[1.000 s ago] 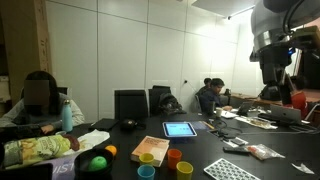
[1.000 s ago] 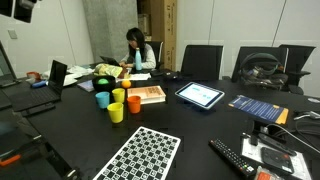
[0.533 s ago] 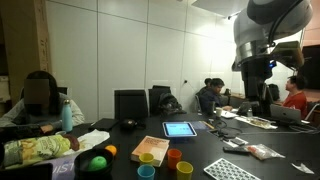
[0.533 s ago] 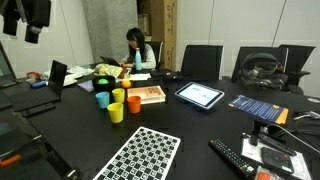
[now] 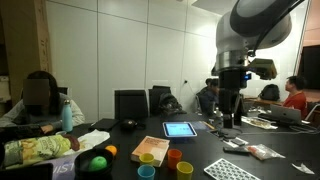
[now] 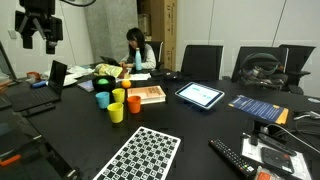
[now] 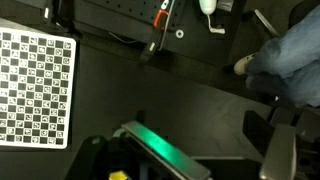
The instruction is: Stack the cups together
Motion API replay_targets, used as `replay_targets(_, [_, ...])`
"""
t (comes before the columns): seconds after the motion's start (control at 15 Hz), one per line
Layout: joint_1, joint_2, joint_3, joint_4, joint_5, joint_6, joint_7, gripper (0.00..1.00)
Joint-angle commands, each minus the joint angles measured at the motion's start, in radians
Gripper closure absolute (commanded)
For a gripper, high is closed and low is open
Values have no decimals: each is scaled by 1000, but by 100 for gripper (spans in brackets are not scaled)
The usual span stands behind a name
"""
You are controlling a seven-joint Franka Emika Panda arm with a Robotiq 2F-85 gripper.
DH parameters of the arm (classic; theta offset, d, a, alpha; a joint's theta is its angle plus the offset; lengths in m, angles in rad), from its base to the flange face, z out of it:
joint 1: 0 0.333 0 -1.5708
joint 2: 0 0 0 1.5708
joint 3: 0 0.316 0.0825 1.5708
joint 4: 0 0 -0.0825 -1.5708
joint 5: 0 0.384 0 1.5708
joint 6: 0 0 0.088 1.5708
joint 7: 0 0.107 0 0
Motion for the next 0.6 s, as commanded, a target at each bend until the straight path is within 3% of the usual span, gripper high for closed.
replay_targets(0.0, [37,52,20,47,11,34,27,0])
replay_targets(0.07, [30,24,4,9,0,37,14,0])
replay_targets(0.53, [40,43,12,26,1,36,18,0])
